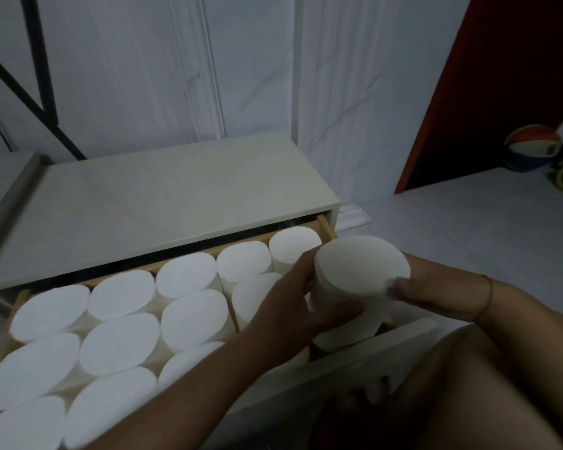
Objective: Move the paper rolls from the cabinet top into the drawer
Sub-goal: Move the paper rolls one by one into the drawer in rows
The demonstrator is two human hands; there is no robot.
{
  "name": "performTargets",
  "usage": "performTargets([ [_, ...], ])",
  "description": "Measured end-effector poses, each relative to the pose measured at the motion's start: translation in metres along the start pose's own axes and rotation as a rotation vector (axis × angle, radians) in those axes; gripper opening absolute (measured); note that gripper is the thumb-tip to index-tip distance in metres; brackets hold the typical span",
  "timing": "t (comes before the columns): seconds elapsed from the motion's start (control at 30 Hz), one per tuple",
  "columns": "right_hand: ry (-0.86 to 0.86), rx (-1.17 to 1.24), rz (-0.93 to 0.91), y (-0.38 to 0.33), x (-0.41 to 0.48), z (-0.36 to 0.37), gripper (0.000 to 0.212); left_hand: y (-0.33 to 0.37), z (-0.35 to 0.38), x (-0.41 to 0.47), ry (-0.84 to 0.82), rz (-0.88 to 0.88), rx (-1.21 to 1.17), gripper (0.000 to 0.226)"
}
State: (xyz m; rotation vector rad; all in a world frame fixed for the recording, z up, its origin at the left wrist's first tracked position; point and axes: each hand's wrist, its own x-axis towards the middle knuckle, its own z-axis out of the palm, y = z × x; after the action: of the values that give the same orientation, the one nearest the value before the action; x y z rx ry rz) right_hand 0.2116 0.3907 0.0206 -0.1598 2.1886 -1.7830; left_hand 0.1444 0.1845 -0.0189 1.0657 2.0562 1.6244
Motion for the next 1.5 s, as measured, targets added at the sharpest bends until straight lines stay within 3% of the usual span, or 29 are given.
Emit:
performTargets([
  [0.17,0.180,0.262,0.005,-0.001,0.002,0.020,0.086,0.004,0.016,-0.004,0.048,-0.034,-0.108,0.069],
  [0.27,0.212,0.307,0.027,-0.001,0.002,0.026,0.087,0.012,0.021,-0.005,0.044,-0.146,-0.258,0.056],
  [0.37,0.239,0.327,0.047,-0.002,-0.001,0.027,0.070,0.015,0.020,-0.004,0.023,-0.261,-0.380,0.040],
  [0.67,0.285,0.476,0.087,-0.008,-0.001,0.025,0.039,0.030,0.028,-0.003,0.059,-0.340,-0.421,0.033],
  [0.93,0.312,0.508,0.112,-0.012,-0.001,0.015,0.032,0.038,0.032,0.004,0.061,-0.360,-0.439,0.035],
  [1.23,0.384,0.477,0.135,-0.008,0.008,0.014,0.045,0.028,0.035,0.009,0.082,-0.382,-0.441,0.032],
  [1.37,0.409,0.465,0.049,-0.005,0.003,0.022,0.032,0.024,0.036,0.004,0.055,-0.339,-0.388,0.022],
  [1.43,0.460,0.426,0.003,-0.002,0.000,0.028,0.020,0.022,0.036,0.000,0.022,-0.296,-0.384,0.026],
  [1.5,0.483,0.358,-0.005,0.002,-0.002,0.032,0.024,0.021,0.036,-0.003,0.010,-0.262,-0.385,0.032],
])
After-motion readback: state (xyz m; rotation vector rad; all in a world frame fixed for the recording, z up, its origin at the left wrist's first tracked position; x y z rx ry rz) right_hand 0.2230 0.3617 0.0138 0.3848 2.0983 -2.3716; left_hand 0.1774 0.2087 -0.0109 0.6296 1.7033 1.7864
